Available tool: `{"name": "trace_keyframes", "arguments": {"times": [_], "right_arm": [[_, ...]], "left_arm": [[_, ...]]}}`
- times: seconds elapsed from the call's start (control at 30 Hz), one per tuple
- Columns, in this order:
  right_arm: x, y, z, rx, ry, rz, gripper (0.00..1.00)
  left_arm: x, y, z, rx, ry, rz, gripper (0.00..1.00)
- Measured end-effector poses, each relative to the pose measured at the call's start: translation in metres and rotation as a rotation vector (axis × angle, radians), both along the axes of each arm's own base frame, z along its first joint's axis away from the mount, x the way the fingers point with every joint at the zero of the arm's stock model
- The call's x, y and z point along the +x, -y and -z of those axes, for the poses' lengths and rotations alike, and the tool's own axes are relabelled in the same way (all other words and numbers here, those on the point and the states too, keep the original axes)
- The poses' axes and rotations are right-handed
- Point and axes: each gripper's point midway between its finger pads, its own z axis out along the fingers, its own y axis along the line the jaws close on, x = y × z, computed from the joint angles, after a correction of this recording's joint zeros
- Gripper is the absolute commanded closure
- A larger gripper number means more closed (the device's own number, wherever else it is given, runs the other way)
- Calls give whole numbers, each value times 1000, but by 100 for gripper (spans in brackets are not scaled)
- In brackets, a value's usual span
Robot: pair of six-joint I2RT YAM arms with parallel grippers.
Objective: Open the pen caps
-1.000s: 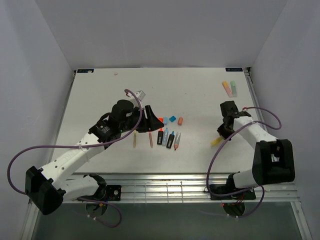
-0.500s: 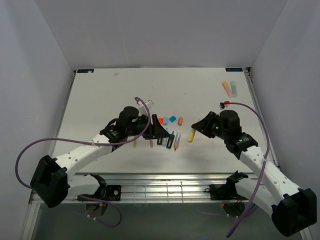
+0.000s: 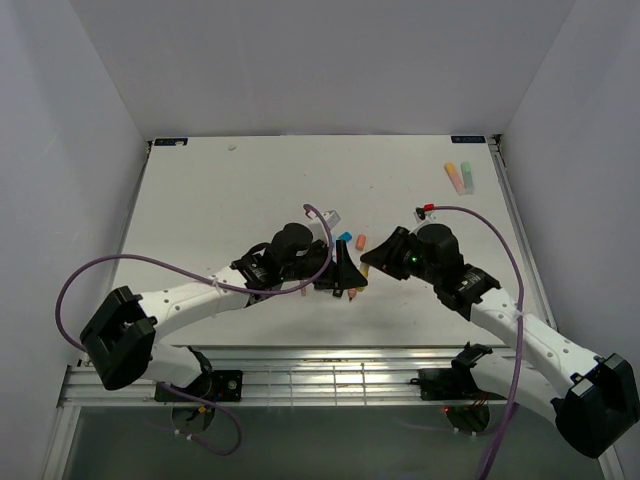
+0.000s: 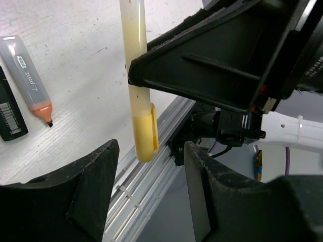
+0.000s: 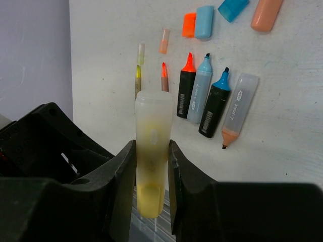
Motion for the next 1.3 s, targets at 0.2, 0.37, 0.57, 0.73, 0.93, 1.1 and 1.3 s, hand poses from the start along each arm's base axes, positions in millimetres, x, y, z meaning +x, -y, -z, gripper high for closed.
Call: {"name": "trace_keyframes", "arguments": {"times": [0.2,0.37,0.57,0.73,0.93,1.1,1.3], "right_arm": [[-2,-5,-3,10,-4,11,92],[-2,-8,-9,19,5,17,92],[0,-6,-11,15,12,36,92],[1,-4,-11,8,18,57,92],[6,-5,-20,3,34,59,92],[6,-11,-27,27,11,4,92],[75,53,-48,-31,118,283,92]], "left_arm": [[6,9,7,44,29,-38,36],[8,16,12,94,49,-57,53],[8,19,17,121,54,-67,87],[8,19,17,120,56,-68,97],[8,16,9,87,75,-79,100],[6,6,1,35,100,-107,100],[-38,-34,42,100,-4,-58,100]]}}
